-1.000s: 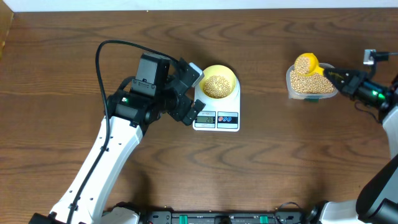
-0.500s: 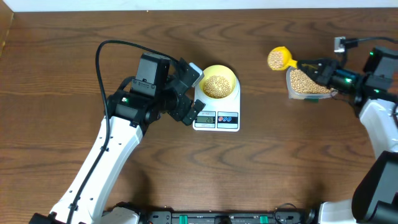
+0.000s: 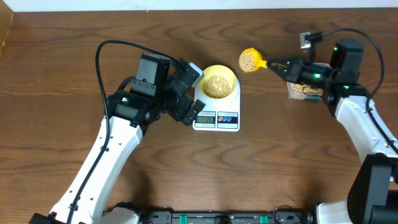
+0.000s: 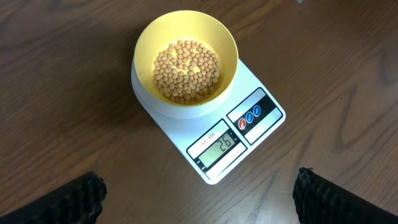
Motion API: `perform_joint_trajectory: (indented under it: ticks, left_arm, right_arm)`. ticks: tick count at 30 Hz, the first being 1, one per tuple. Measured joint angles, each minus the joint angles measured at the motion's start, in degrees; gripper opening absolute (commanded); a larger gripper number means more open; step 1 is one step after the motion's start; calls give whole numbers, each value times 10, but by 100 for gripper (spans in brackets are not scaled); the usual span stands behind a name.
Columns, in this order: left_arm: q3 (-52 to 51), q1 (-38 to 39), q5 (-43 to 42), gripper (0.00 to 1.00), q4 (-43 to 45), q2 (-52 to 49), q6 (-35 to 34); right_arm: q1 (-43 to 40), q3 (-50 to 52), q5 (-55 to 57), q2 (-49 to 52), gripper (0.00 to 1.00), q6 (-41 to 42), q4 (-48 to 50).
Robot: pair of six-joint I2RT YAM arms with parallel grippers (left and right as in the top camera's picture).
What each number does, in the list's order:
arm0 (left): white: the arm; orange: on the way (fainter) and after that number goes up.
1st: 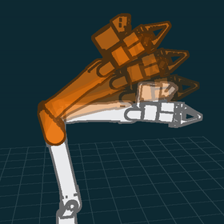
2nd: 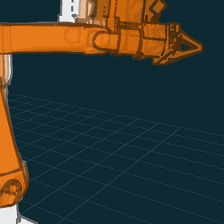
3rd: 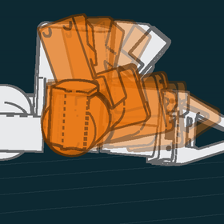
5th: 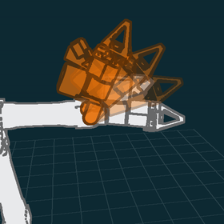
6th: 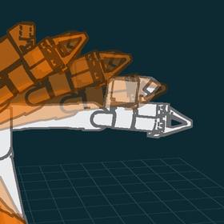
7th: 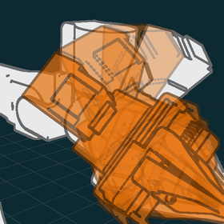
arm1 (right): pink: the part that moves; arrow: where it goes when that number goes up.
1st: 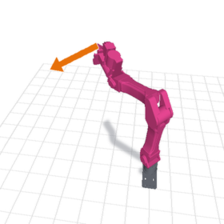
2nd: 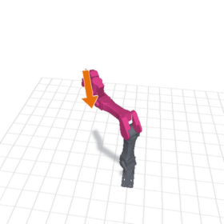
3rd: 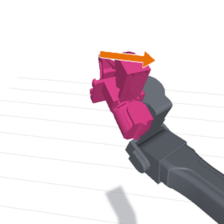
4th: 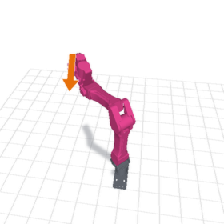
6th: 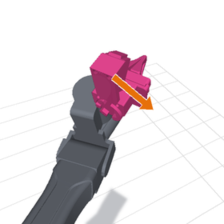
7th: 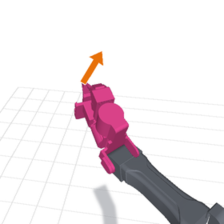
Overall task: Scoop item into bowl and weigh 50g on scale
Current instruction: 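Lift the filled scoop and carry it toward the yellow bowl, then tilt the yellow scoop with the right gripper to pour soybeans into the bowl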
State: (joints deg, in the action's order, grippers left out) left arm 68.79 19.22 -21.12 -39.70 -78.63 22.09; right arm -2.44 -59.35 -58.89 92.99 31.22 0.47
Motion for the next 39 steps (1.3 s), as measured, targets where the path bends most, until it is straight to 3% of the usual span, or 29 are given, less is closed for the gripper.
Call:
perform_joint_trajectory:
  ticks: [13,25,39]
  left_arm:
    - [0,0,0,98,0,0,0]
    - [0,0,0,98,0,0,0]
    - [0,0,0,98,0,0,0]
  right_arm:
    - [73,0,68,0,1,-14,2]
    - [115,0,94,0,1,-189,2]
    - [139,0,150,0,1,-307,3]
